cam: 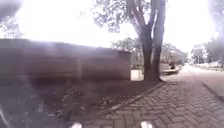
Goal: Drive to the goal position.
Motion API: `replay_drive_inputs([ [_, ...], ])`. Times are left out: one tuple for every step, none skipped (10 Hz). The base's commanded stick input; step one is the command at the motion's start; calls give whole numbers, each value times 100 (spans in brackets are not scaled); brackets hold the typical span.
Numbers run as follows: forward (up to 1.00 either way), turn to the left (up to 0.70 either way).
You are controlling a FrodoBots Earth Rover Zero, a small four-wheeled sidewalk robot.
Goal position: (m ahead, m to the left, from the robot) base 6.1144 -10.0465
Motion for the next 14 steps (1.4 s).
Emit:
replay_drive_inputs([
  [0, 0],
  [0, 0],
  [0, 0],
  [0, 0],
  [0, 0],
  [0, 0],
  [0, 0],
  [0, 0],
  [0, 0],
  [50, 0],
  [50, 0],
  [50, 15],
  [50, 8],
  [50, 2],
])
